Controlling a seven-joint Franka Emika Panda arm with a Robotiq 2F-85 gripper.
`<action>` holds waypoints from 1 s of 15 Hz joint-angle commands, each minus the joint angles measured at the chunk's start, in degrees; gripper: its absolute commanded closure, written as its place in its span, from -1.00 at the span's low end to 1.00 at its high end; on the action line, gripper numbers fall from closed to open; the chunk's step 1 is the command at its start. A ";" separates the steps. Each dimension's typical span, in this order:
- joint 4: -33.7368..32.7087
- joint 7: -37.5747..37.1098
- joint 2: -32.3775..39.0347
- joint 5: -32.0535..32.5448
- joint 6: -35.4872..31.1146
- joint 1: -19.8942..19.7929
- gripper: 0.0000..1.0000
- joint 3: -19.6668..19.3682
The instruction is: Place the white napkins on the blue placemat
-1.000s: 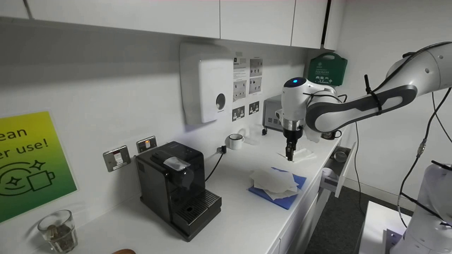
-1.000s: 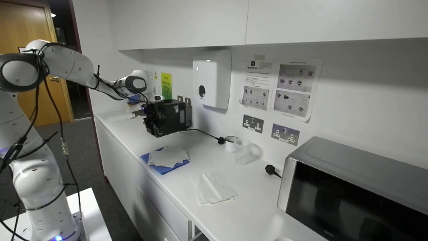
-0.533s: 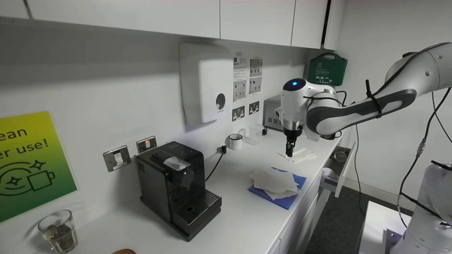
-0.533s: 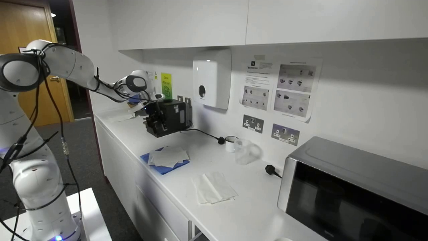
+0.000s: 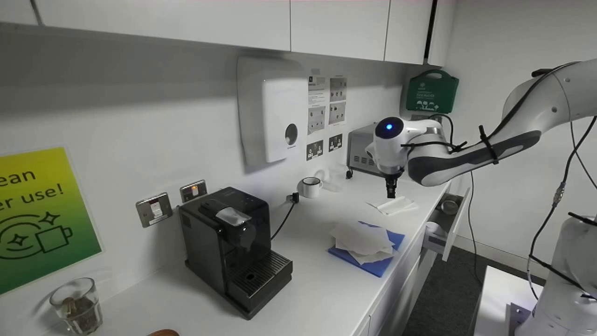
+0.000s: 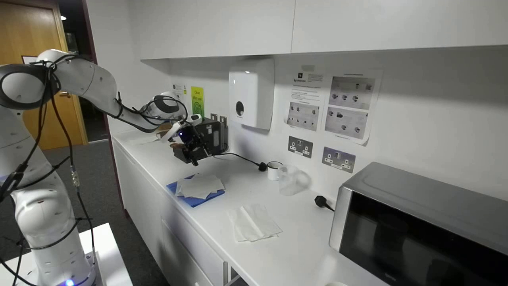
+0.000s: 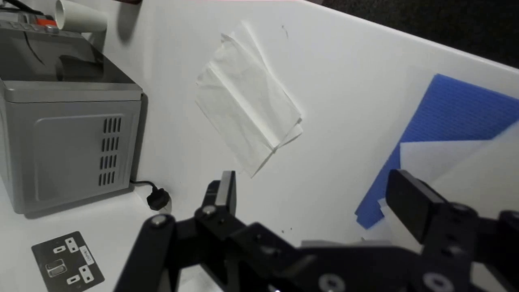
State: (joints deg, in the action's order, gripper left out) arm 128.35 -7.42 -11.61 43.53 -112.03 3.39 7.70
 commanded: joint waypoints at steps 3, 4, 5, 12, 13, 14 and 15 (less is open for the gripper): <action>3.00 6.50 1.42 6.07 -6.53 -2.21 -1.00 -5.24; 3.29 7.24 1.90 6.87 -7.77 -2.69 -1.00 -6.17; 3.54 8.12 2.34 7.15 -9.22 -3.17 -1.00 -7.14; 2.77 14.13 7.07 4.40 -18.13 -5.64 -1.00 -11.68; 2.26 14.96 8.04 3.30 -18.76 -5.68 -1.00 -11.74; 1.88 15.99 8.94 2.19 -19.64 -5.63 -1.00 -11.80; 1.42 16.41 9.82 1.27 -19.83 -5.56 -1.00 -11.70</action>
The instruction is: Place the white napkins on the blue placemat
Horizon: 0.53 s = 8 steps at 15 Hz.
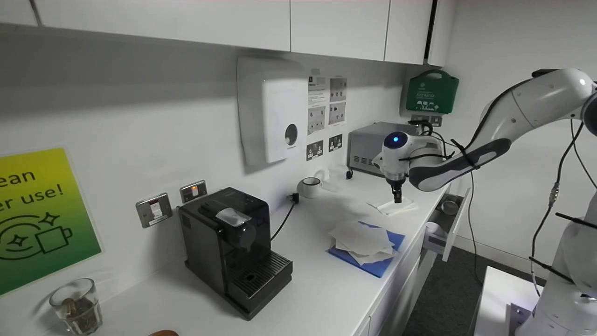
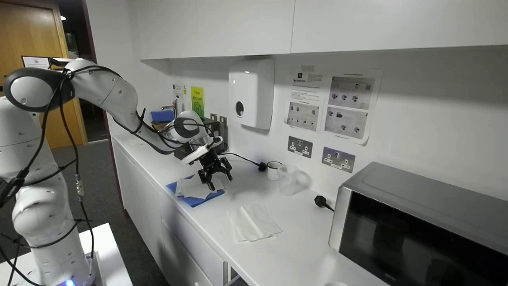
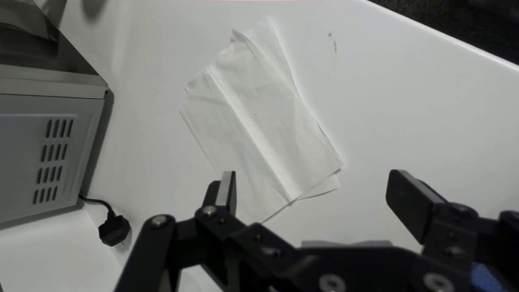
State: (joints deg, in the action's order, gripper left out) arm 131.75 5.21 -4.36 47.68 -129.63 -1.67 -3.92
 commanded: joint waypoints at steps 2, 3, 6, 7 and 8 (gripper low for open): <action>-2.67 5.33 4.01 -4.80 -3.07 -0.42 -1.00 0.12; -3.12 5.94 4.75 -5.02 -3.18 -0.43 -1.00 0.22; -4.01 8.26 6.80 -4.74 -3.62 -0.64 -1.00 0.25; -4.35 8.88 7.38 -4.62 -3.62 -0.76 -1.00 0.17; -4.54 9.62 7.87 -4.75 -3.86 -0.88 -1.00 0.11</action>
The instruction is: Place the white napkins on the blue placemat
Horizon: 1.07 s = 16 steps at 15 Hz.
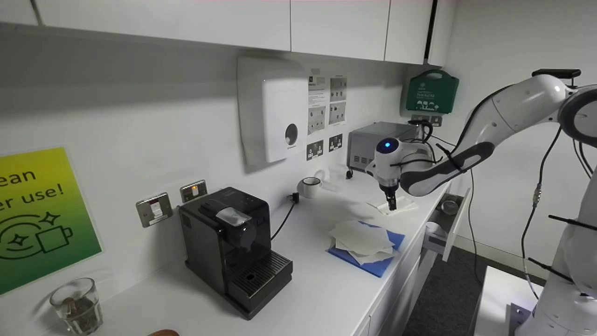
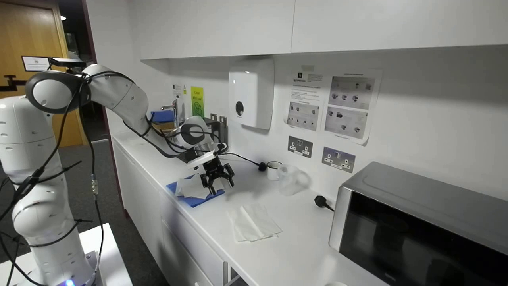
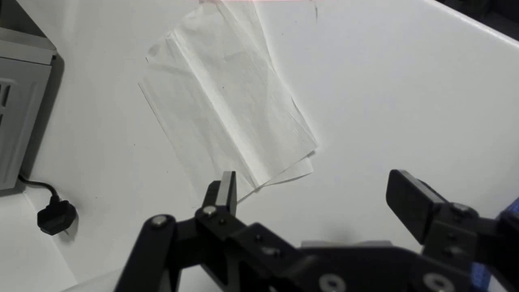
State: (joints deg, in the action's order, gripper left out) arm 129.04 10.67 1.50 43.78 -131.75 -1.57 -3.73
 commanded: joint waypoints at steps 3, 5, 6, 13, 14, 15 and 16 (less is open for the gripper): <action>-2.63 5.61 3.66 -1.06 -1.98 -1.27 -1.00 -0.23; -3.12 6.35 4.71 -1.03 -2.07 -1.45 -1.00 -0.35; -3.30 6.56 5.08 -0.87 -2.10 -1.55 -1.00 -0.43; -4.01 8.19 6.99 -0.51 -3.64 -3.29 -1.00 -1.29; -4.23 8.49 7.35 -0.78 -3.63 -3.51 -1.00 -1.31; -4.46 8.71 7.74 -0.95 -3.74 -3.68 -1.00 -1.30; -4.66 9.04 8.13 -1.18 -3.77 -3.84 -1.00 -1.23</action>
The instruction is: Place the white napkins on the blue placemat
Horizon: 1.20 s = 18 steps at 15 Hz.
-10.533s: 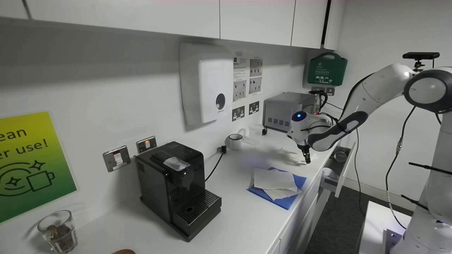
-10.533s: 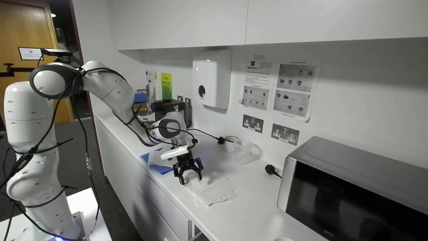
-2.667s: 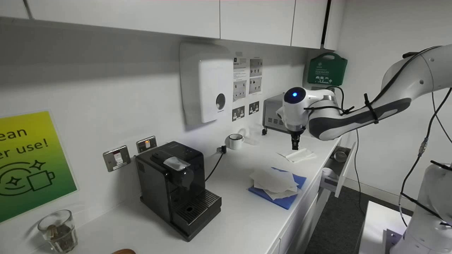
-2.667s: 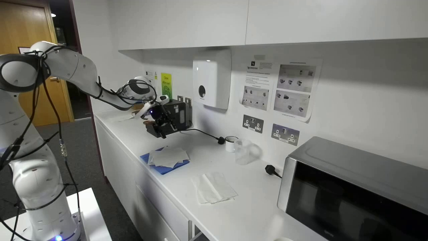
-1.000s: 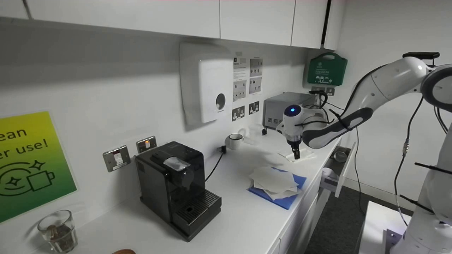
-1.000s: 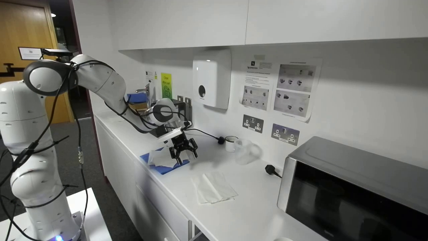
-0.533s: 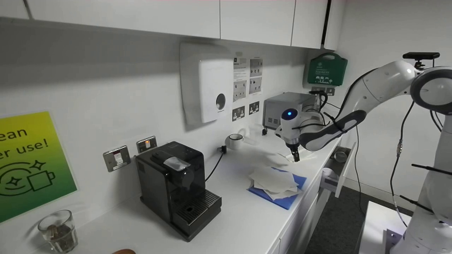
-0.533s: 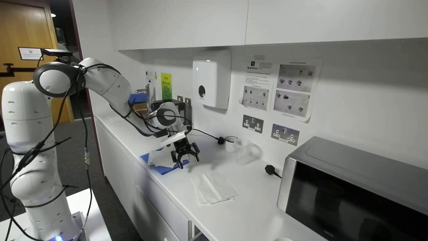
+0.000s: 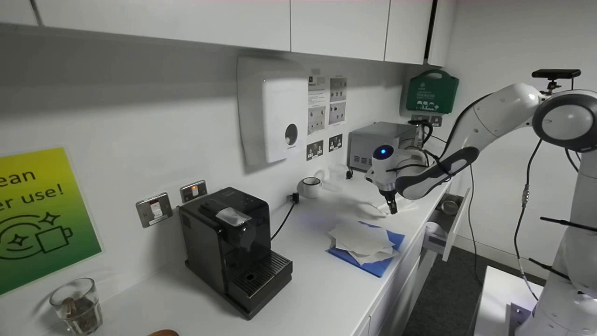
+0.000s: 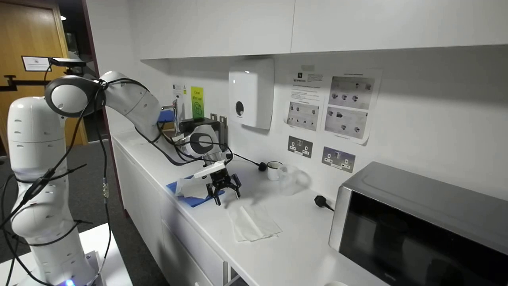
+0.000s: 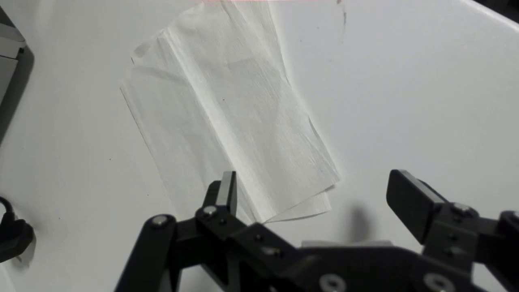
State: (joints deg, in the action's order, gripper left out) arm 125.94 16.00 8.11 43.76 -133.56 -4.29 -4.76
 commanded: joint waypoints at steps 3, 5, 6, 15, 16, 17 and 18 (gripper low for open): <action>-2.57 4.26 2.86 -1.84 -1.74 -1.14 -1.00 0.14; -3.15 4.43 3.52 -1.94 -1.61 -1.11 -1.00 0.22; -3.37 4.61 3.79 -2.08 -1.70 -1.19 -1.00 0.21; -4.95 4.86 6.21 -1.72 -2.22 -1.46 -1.00 0.09; -5.01 4.80 6.33 -1.50 -2.25 -1.48 -1.00 0.02; -5.08 4.78 6.46 -1.41 -2.22 -1.50 -1.00 -0.02; -5.16 4.69 6.59 -1.25 -2.19 -1.51 -1.00 -0.09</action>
State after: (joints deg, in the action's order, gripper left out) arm 122.09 17.39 13.72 43.03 -133.82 -4.63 -4.72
